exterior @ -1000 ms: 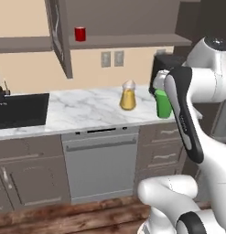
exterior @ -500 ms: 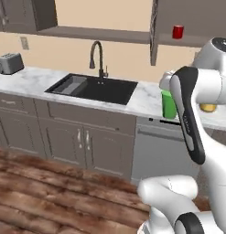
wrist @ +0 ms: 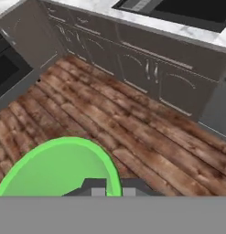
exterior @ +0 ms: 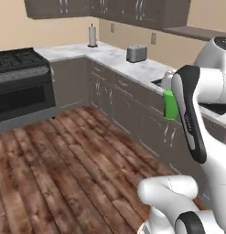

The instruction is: There is a tray on the dining counter. Grab the cup, mug, and pitcher and place them on the tray. The pitcher may be placed next to the tray if it cannot fit the tray.

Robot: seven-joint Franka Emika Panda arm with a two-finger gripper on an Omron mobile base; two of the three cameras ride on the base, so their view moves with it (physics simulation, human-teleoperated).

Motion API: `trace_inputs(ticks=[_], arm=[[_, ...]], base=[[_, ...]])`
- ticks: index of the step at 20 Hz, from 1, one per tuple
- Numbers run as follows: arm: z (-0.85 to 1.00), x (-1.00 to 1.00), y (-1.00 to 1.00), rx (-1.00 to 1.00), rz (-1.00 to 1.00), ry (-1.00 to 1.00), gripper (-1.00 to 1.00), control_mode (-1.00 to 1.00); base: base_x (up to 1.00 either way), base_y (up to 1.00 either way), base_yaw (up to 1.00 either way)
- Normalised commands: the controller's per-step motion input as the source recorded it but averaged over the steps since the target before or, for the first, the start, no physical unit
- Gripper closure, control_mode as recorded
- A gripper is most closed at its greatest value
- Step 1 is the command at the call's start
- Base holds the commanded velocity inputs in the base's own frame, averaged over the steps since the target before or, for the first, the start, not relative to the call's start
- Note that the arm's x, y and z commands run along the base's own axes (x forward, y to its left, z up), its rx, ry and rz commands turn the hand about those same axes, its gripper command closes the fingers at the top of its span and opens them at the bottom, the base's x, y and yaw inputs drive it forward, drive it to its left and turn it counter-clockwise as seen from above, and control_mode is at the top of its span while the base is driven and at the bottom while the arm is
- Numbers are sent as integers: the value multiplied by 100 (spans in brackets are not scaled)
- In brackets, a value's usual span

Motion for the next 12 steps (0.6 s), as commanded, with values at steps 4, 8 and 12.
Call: trace_inputs(ticks=[4,8,12], arm=[[0,0,0,0,0,0,100,100],[0,0,0,0,0,0,100,100],[0,0,0,0,0,0,100,100]], base=[[0,0,99],[0,0,94],[3,-2,53]])
